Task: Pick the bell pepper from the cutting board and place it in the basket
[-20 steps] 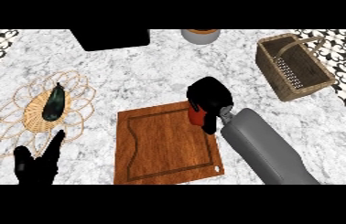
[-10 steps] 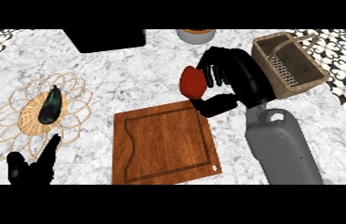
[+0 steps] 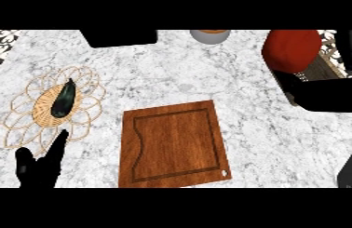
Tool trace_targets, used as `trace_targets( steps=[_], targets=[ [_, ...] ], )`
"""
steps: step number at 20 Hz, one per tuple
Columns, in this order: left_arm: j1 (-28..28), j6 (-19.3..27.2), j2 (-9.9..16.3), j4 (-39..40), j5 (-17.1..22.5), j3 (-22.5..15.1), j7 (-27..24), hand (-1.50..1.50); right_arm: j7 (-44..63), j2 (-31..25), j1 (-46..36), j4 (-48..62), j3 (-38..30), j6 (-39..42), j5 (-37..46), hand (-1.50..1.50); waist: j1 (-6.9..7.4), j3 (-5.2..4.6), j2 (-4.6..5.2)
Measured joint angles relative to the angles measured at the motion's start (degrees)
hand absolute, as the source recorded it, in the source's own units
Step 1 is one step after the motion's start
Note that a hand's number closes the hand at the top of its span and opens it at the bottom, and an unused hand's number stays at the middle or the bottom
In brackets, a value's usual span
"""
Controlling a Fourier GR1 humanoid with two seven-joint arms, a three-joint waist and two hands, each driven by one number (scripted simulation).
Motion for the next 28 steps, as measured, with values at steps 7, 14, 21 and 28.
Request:
trace_targets(
  steps=[7, 14, 21, 28],
  targets=[
    [-2.6, -1.4, 0.0, 1.0, -0.5, -1.0, 0.1, 0.00, 8.1, -11.9, -11.1, 3.1, -13.4, 4.0, -10.6, 1.50, 2.83, -0.04, 0.71],
    [-4.1, -2.1, -0.3, 1.3, -1.0, -1.4, 0.5, 0.00, 6.4, -22.5, -14.9, 14.3, -17.4, 6.8, -14.1, 1.50, 4.82, 0.00, 1.27],
    [-5.3, -2.1, -1.1, 2.1, -2.4, -1.9, 0.3, 0.00, -0.9, -26.9, -14.4, 25.8, -17.6, 7.4, -12.4, 1.50, 5.91, 0.19, 1.50],
    [-6.2, -2.9, -1.2, 2.8, -2.5, -1.5, 0.7, 0.00, -6.7, -25.8, -12.9, 35.5, -19.7, 3.0, -12.3, 1.50, 6.16, 0.28, 1.51]
  ],
)
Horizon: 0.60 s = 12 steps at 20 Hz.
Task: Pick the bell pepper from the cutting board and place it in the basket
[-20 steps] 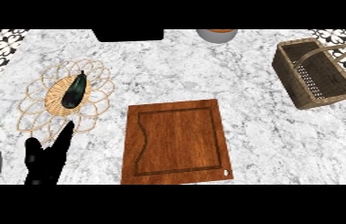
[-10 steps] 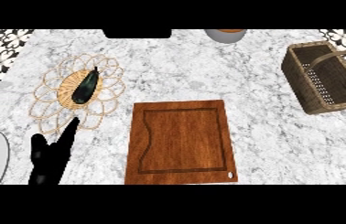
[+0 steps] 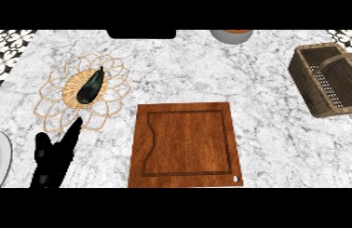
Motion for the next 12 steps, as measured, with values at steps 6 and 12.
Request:
trace_targets(
  steps=[6, 12],
  targets=[
    [0.2, 0.0, -0.4, 0.2, -0.9, 0.2, -1.2, 0.00, -6.2, 0.6, 2.9, 6.3, -2.2, -2.8, -1.0, 1.50, -0.05, 0.01, -0.05],
    [0.0, -0.6, -0.5, 0.1, -0.8, 0.7, -0.7, 0.00, -11.3, -0.8, 6.0, 10.8, -0.9, -6.0, 3.0, 1.50, 0.04, -0.01, 0.08]
  ],
)
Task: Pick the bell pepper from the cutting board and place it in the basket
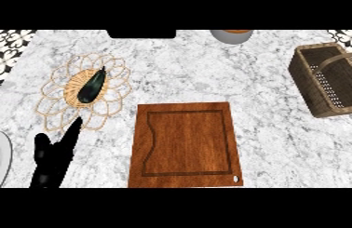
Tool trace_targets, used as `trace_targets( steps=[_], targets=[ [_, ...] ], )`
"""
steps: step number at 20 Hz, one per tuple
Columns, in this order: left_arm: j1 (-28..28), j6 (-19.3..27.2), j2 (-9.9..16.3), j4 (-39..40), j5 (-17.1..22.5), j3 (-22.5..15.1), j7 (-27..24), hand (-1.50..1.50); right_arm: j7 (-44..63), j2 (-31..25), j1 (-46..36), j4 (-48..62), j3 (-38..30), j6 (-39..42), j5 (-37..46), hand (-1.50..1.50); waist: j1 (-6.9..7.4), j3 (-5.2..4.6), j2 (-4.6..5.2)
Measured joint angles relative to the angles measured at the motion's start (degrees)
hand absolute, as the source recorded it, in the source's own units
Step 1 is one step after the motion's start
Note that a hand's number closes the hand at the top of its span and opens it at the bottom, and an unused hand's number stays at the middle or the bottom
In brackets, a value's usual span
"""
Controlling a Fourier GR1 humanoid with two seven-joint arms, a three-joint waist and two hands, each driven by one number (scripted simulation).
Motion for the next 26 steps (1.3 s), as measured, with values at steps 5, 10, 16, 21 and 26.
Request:
trace_targets(
  steps=[5, 10, 16, 21, 26],
  targets=[
    [0.1, -0.4, 0.1, -0.2, -0.2, 0.3, -0.1, 0.00, -8.0, -4.8, 3.2, 5.0, 1.8, 0.5, 4.2, -1.50, 0.03, -0.04, 0.08],
    [0.1, -0.1, -0.4, -0.2, -1.1, 0.1, 0.0, 0.00, -16.6, -7.9, 4.4, 10.3, 2.6, -0.3, 6.3, -1.50, 0.13, 0.01, 0.01],
    [-0.1, -1.7, 0.1, 0.0, -0.2, 1.2, 0.2, 0.00, -20.1, -11.2, 1.8, 15.8, 0.4, -0.8, 5.0, -1.50, 0.08, -0.12, -0.08],
    [-0.3, -1.9, -0.3, 0.5, -0.3, 1.4, 0.0, 0.00, -19.6, -13.6, 0.1, 20.4, -3.3, -1.8, 2.5, -1.50, -0.06, -0.02, -0.20],
    [-0.1, -1.3, -0.7, 0.1, -1.1, 1.5, 0.2, 0.00, -21.0, -19.5, 1.5, 25.6, -7.3, -1.3, 1.1, -1.50, -0.29, -0.09, -0.15]
  ],
)
